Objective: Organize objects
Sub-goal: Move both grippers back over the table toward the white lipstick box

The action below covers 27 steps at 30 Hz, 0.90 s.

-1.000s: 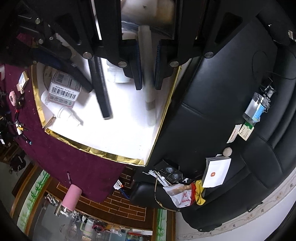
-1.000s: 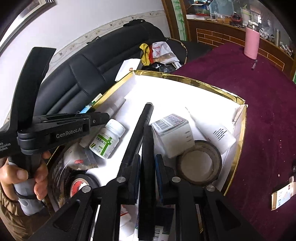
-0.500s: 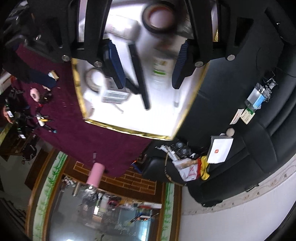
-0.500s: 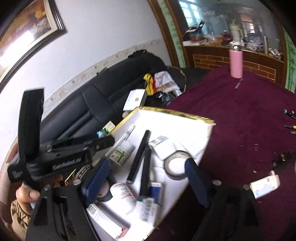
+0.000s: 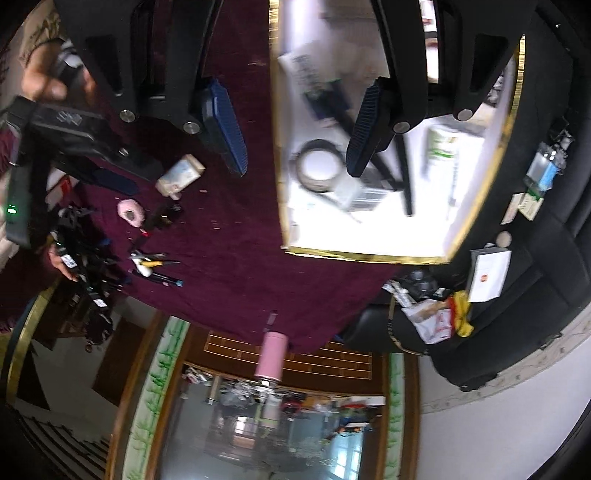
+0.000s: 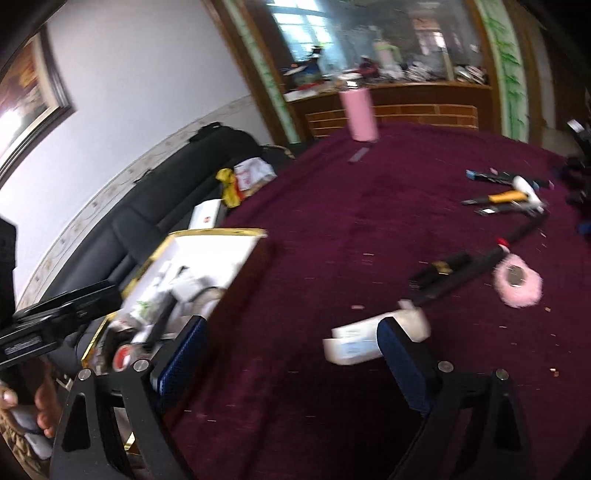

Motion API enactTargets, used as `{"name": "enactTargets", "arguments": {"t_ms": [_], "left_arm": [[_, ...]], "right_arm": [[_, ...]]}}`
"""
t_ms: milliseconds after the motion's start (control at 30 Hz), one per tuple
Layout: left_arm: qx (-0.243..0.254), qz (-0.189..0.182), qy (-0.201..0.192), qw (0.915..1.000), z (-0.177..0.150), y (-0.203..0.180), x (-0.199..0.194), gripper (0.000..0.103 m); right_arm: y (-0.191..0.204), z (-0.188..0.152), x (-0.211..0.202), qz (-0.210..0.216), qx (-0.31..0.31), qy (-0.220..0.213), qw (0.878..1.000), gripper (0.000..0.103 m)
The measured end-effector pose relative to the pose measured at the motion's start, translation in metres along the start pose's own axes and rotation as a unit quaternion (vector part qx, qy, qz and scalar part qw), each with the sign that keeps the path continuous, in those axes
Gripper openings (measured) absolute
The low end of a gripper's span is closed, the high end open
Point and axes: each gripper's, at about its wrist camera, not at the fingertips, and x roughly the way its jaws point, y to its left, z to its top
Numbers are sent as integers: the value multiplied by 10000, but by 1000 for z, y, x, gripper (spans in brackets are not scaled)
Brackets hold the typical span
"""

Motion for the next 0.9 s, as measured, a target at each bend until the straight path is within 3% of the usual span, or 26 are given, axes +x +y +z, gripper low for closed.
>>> {"name": "enactTargets", "arguments": {"t_ms": [267,533,900], "left_arm": [[438,-76,300,9986,3,-55,25,55],[542,-355,440,9969,8,-90,52,55],[855,-410,803,9922,4,-118,97,55]], "right_arm": [[-63,1,-13,-277,626,-355,9970,96],[-73,1,-16,-305,727,-362,9962,96],[-104,2,-19,-544,1145,-375,9912,96]]}}
